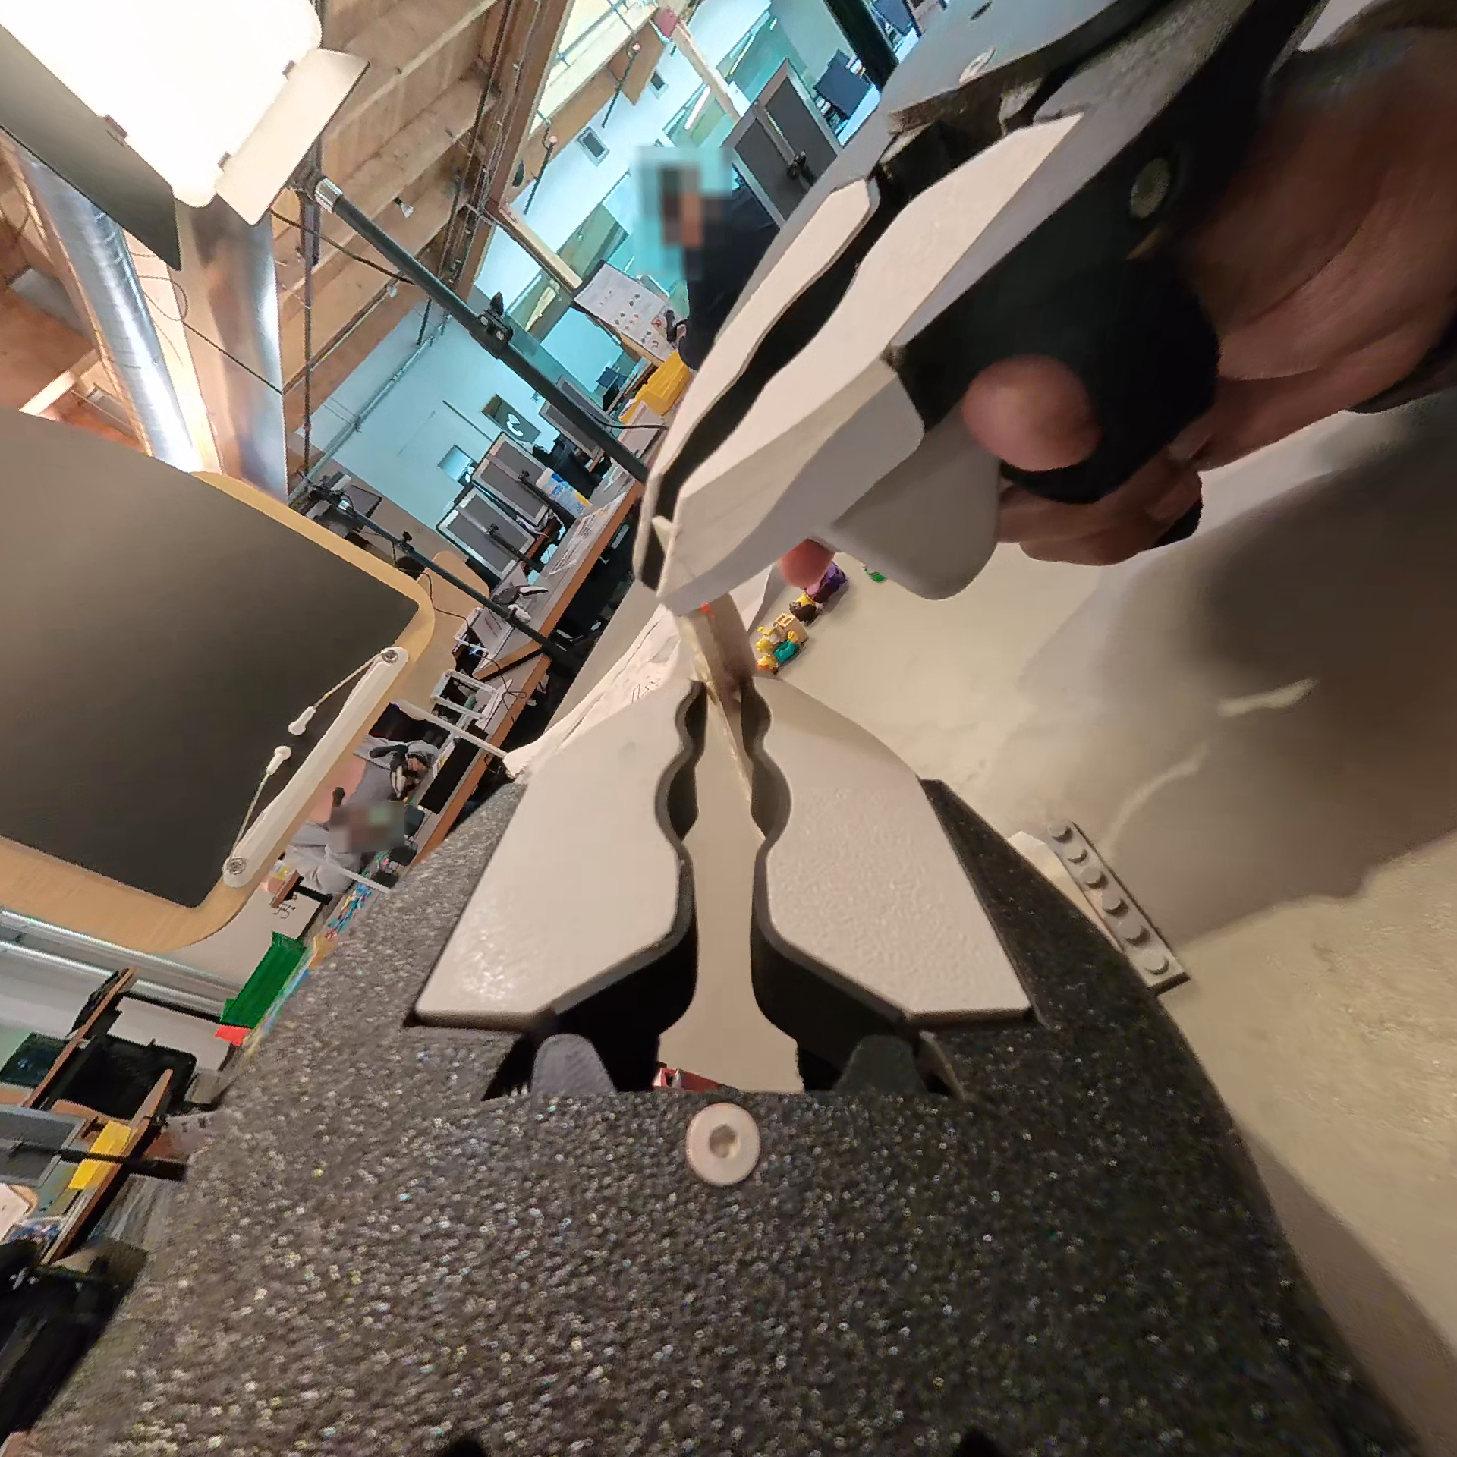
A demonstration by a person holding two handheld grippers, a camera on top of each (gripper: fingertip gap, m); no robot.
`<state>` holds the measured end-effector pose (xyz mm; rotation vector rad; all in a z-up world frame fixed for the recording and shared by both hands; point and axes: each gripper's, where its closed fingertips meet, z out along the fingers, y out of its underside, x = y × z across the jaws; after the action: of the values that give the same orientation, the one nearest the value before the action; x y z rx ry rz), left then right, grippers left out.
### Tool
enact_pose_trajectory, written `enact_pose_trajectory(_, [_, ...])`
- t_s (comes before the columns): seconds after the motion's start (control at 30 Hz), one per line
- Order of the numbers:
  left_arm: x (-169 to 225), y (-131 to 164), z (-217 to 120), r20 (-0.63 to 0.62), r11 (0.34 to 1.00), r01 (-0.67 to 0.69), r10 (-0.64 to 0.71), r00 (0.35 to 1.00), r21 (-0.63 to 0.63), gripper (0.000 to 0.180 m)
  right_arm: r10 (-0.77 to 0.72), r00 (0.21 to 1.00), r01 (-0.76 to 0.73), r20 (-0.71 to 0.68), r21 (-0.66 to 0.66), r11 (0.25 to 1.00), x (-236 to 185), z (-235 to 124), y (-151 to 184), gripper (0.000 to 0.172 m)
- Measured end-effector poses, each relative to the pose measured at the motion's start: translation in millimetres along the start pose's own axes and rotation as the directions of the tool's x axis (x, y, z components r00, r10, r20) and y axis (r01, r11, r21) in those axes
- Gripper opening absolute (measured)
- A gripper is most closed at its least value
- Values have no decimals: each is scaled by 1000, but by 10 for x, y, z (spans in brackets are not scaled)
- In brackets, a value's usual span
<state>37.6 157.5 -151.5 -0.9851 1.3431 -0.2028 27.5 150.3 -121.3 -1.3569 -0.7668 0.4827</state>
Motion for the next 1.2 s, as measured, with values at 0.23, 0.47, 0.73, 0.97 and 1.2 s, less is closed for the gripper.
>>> enact_pose_trajectory(0.23, [-12, 26, -31, -37, 1000, -9, 9, 999, -18, 7, -391, 920, 392, 28, -57, 918, -55, -91, 49, 17])
enact_pose_trajectory(0.47, [27, 76, -50, -72, 994, -97, 93, 993, -54, 6, -791, 612, 777, -10, -181, 603, -98, -85, 203, 38])
enact_pose_trajectory(0.73, [142, 113, -49, -119, 982, -175, 166, 979, -69, 5, -841, 541, 824, -2, -204, 529, -97, -80, 255, 32])
enact_pose_trajectory(0.97, [157, 169, -38, -132, 980, -174, 160, 978, -95, 5, -862, 506, 834, 28, -271, 481, -17, -71, 375, 25])
enact_pose_trajectory(1.2, [153, 192, -34, -132, 980, -160, 144, 981, -117, 5, -880, 473, 836, 32, -332, 437, 72, -78, 437, 19])
